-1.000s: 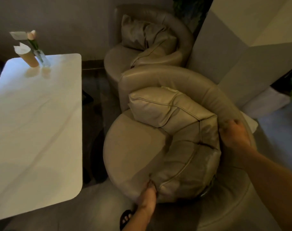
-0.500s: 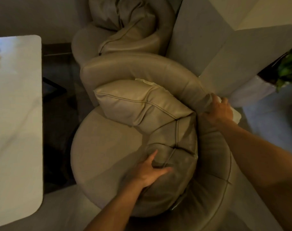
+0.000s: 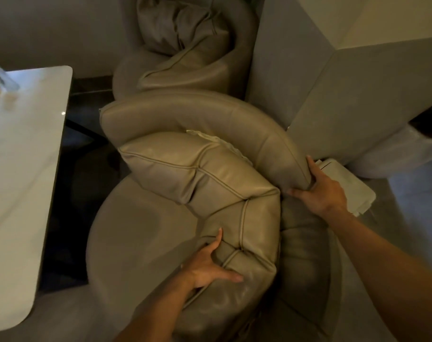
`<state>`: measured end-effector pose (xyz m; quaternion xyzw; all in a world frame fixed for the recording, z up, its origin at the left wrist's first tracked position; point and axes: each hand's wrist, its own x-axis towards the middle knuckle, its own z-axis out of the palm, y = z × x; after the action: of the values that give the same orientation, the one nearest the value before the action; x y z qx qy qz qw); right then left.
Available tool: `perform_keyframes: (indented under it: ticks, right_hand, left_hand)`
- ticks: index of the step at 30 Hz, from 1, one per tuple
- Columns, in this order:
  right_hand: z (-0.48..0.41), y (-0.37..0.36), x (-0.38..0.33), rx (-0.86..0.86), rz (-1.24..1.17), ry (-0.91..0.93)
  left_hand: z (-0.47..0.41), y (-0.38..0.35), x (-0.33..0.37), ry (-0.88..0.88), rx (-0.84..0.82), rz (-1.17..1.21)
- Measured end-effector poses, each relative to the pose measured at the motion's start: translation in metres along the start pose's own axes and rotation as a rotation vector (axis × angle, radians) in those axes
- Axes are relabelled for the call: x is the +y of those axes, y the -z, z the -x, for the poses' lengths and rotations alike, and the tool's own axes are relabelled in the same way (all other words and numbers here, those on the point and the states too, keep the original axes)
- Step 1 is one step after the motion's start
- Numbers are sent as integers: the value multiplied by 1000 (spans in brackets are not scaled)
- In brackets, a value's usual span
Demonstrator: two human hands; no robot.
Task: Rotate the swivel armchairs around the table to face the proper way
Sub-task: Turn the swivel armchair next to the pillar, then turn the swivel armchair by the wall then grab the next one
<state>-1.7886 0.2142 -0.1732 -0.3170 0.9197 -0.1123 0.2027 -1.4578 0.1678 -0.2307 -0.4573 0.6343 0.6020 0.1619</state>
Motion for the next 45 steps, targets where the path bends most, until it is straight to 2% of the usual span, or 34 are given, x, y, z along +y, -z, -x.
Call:
perform_keyframes:
  ticks: [8,25,30,34,38,41,43,45]
  right_hand:
    - [-1,11,38,56,-26,-69]
    - [-4,5,34,80,-12,-103]
    - [9,-1,25,113,105,-24]
    - [46,-16,18,198,355,127]
    - [89,-33,13,78,574,215]
    - [130,-57,-7,-113,434,358]
    - [163,-76,-24,-203,309,348]
    - [199,-89,-49,-288,284,330]
  left_hand:
    - [-15,-24,16,-31,-21,-7]
    - [-26,-21,11,-42,-6,-19]
    - [-13,-23,12,-42,43,-37]
    - [9,-29,13,-51,156,-106]
    - [39,-27,5,-47,178,-142]
    - [74,-11,-13,-31,152,-162]
    - [103,4,-29,-1,173,-169]
    - [145,25,-48,26,251,-166]
